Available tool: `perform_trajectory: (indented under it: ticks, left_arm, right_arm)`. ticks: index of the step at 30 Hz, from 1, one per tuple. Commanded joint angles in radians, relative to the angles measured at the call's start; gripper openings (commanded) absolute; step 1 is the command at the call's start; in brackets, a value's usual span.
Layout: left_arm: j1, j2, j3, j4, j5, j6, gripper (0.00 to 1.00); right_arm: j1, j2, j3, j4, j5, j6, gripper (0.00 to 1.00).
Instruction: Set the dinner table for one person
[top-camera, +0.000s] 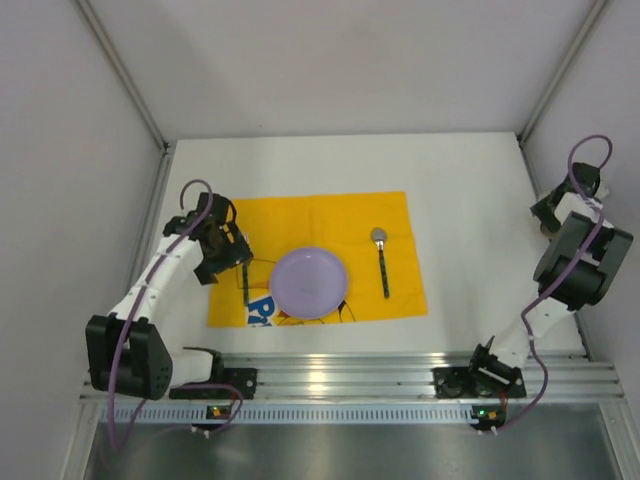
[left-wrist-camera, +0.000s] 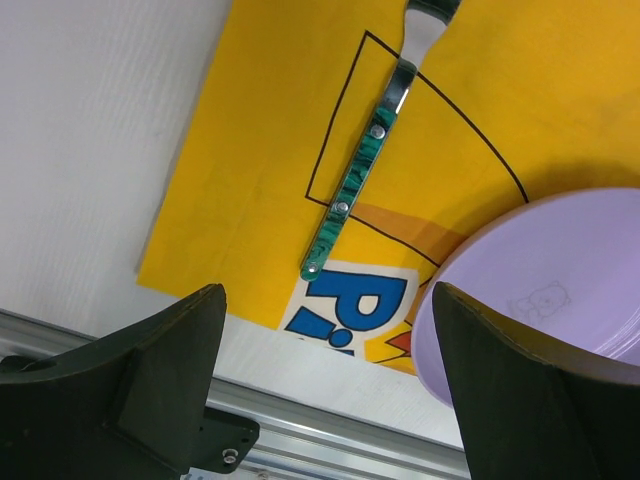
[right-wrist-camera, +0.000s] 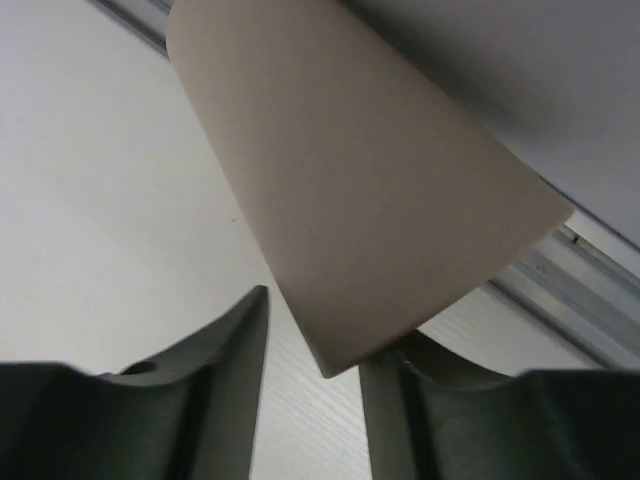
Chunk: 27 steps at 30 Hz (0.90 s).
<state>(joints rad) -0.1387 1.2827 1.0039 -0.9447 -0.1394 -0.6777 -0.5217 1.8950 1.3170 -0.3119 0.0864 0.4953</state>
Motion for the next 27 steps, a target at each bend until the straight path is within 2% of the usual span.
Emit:
perform_trajectory:
  ticks: [1,2,4,5,6,12,15,17,18,19,21,22,27]
  left_arm:
    - [-0.061,-0.008,0.004,-0.04,-0.045,-0.069,0.89]
    - [-0.076,-0.003,0.004,-0.043,-0.051,-0.092,0.89]
    - [-0.117,0.001,0.001,-0.055,-0.069,-0.109,0.89]
    - [-0.13,0.0,-0.004,-0.062,-0.074,-0.123,0.88]
    - [-0.14,-0.003,-0.005,-0.065,-0.077,-0.129,0.88]
    - [-0.142,-0.034,-0.036,-0.063,-0.086,-0.148,0.88]
    - [-0.142,-0.025,-0.057,-0.029,-0.08,-0.154,0.88]
    - [-0.142,0.001,-0.053,0.003,-0.075,-0.157,0.89]
    - [-0.142,0.015,-0.045,0.013,-0.072,-0.155,0.89]
    - [-0.142,0.039,-0.038,0.026,-0.069,-0.152,0.89]
    - [-0.142,0.059,-0.018,0.058,-0.065,-0.143,0.89]
    - [-0.141,0.067,-0.013,0.067,-0.063,-0.14,0.89]
    - [-0.142,0.098,0.015,0.112,-0.063,-0.097,0.89]
  right_arm:
    - [-0.02,0.061,0.093,0.131,0.006,-0.035,0.33]
    - [-0.02,0.07,0.108,0.128,0.006,-0.043,0.22]
    - [-0.014,0.099,0.151,0.114,0.012,-0.052,0.12]
    - [-0.011,0.105,0.166,0.108,0.015,-0.063,0.02]
    - [-0.008,0.11,0.195,0.1,0.022,-0.066,0.0]
    - [0.075,0.055,0.313,-0.038,0.052,-0.064,0.0]
    - [0.185,-0.014,0.382,-0.148,0.023,0.041,0.0]
    - [0.3,-0.019,0.434,-0.214,-0.046,0.075,0.0]
    - [0.342,-0.001,0.543,-0.26,-0.068,0.068,0.0]
    - [0.427,0.056,0.606,-0.386,-0.074,0.055,0.0]
    - [0.501,0.108,0.754,-0.496,-0.103,-0.001,0.0]
    - [0.576,0.14,0.781,-0.586,-0.111,-0.014,0.0]
    - [0.709,0.199,0.812,-0.781,-0.177,-0.162,0.0]
